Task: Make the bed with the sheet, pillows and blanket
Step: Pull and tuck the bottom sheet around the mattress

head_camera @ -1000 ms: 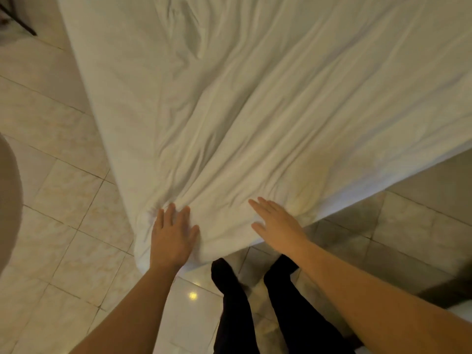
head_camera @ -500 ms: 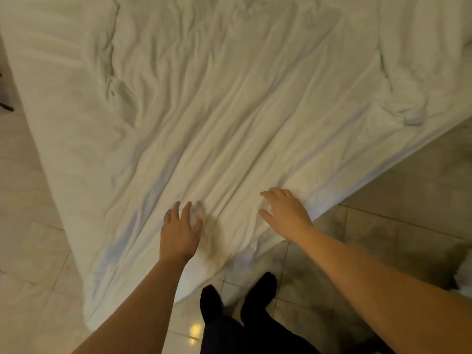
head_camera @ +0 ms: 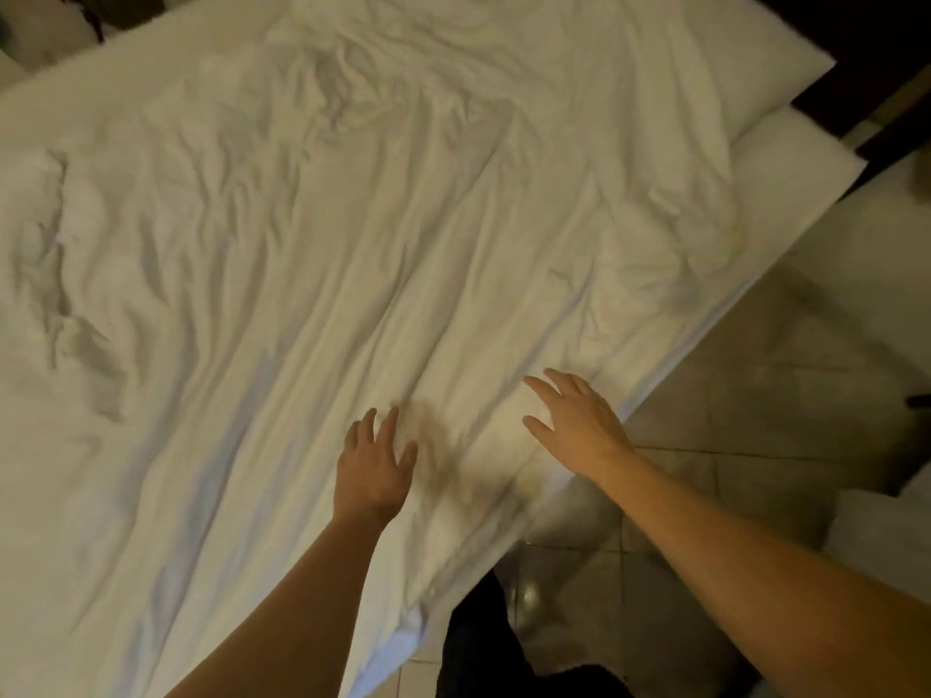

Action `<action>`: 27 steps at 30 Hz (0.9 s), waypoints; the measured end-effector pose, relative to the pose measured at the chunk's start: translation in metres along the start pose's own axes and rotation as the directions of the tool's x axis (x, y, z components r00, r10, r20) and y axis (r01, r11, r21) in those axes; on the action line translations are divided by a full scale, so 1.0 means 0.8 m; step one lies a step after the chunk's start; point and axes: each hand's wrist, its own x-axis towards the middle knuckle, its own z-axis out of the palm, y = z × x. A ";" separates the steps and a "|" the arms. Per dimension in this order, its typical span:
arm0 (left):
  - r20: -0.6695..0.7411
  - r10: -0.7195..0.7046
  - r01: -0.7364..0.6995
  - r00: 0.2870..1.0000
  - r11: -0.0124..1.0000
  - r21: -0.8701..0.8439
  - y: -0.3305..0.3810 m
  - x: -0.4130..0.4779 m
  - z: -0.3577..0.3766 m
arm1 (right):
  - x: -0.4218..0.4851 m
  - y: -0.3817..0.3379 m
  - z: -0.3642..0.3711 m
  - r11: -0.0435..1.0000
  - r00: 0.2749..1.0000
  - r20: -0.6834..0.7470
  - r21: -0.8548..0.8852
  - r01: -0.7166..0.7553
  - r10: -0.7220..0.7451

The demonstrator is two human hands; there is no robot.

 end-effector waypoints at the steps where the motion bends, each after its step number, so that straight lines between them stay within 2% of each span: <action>1: 0.015 0.016 -0.016 1.000 1.000 0.006 0.021 0.015 0.000 | 0.010 0.018 -0.016 1.000 1.000 -0.011 0.010 -0.022 0.022; 10: 0.074 0.088 -0.090 0.993 0.996 0.024 0.209 0.138 0.008 | 0.078 0.185 -0.143 0.983 0.981 -0.113 0.113 -0.142 0.155; 19: 0.060 0.064 -0.064 0.996 0.998 -0.001 0.398 0.221 0.041 | 0.142 0.364 -0.266 0.986 0.981 -0.137 0.111 -0.121 0.135; 27: 0.011 0.068 -0.068 0.998 0.996 -0.066 0.547 0.326 0.055 | 0.240 0.474 -0.355 0.982 0.980 -0.124 0.127 -0.140 0.156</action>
